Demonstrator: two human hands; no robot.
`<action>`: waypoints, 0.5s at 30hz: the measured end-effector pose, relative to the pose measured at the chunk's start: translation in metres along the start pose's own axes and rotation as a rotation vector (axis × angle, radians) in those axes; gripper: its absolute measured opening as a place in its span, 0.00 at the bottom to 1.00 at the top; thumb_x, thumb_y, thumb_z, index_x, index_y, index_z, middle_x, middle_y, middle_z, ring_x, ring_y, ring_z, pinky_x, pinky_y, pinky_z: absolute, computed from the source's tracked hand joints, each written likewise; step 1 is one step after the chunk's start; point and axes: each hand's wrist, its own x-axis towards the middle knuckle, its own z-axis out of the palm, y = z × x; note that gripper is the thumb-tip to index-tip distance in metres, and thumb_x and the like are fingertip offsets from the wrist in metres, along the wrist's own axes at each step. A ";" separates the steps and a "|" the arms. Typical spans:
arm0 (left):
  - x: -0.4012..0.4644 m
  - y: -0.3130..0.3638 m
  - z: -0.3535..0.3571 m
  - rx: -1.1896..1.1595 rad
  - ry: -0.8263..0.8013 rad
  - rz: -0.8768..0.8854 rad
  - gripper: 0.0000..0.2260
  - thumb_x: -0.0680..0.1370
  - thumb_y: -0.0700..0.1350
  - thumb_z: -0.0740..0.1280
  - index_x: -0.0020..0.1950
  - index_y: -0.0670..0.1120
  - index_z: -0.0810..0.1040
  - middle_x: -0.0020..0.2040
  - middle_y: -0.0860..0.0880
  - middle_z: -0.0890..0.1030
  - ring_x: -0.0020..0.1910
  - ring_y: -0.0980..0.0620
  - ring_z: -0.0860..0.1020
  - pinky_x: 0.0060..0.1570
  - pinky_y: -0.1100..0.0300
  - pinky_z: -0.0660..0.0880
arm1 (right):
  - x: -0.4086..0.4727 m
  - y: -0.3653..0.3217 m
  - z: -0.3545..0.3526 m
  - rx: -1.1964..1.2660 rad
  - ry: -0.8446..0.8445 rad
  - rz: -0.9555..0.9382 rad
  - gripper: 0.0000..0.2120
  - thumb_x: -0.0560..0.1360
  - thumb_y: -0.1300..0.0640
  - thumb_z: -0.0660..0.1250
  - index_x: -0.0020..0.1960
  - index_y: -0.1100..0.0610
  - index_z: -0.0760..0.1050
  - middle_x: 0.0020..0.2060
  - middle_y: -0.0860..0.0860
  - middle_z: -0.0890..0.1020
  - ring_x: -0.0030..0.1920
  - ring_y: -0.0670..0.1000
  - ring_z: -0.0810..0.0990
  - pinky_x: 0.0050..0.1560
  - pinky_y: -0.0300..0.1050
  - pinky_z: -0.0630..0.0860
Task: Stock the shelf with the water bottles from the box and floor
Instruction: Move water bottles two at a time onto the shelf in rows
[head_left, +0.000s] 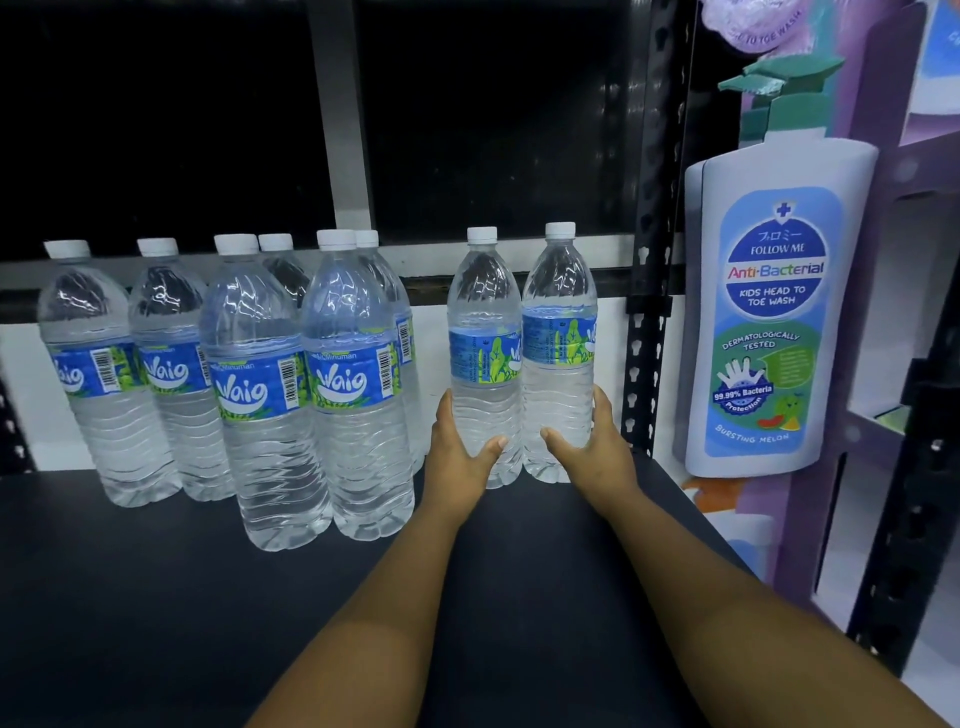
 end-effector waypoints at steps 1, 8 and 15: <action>0.000 0.000 0.000 -0.021 -0.003 -0.010 0.40 0.75 0.48 0.72 0.79 0.52 0.50 0.76 0.51 0.62 0.74 0.54 0.61 0.64 0.64 0.58 | -0.001 0.000 0.000 0.027 0.000 0.006 0.35 0.72 0.50 0.73 0.73 0.45 0.59 0.59 0.43 0.77 0.56 0.47 0.78 0.54 0.42 0.72; 0.005 0.000 0.004 -0.079 0.052 -0.042 0.40 0.72 0.52 0.74 0.77 0.53 0.55 0.74 0.54 0.67 0.72 0.54 0.66 0.69 0.55 0.65 | 0.002 -0.006 0.000 0.235 0.003 0.057 0.41 0.72 0.52 0.73 0.77 0.45 0.53 0.71 0.46 0.69 0.65 0.42 0.70 0.66 0.46 0.67; 0.006 0.007 0.006 -0.103 0.124 0.004 0.42 0.72 0.51 0.75 0.78 0.55 0.53 0.75 0.50 0.62 0.74 0.51 0.62 0.70 0.53 0.63 | 0.002 -0.011 0.003 0.273 0.002 0.031 0.36 0.75 0.58 0.69 0.77 0.44 0.55 0.69 0.43 0.71 0.62 0.38 0.72 0.67 0.48 0.70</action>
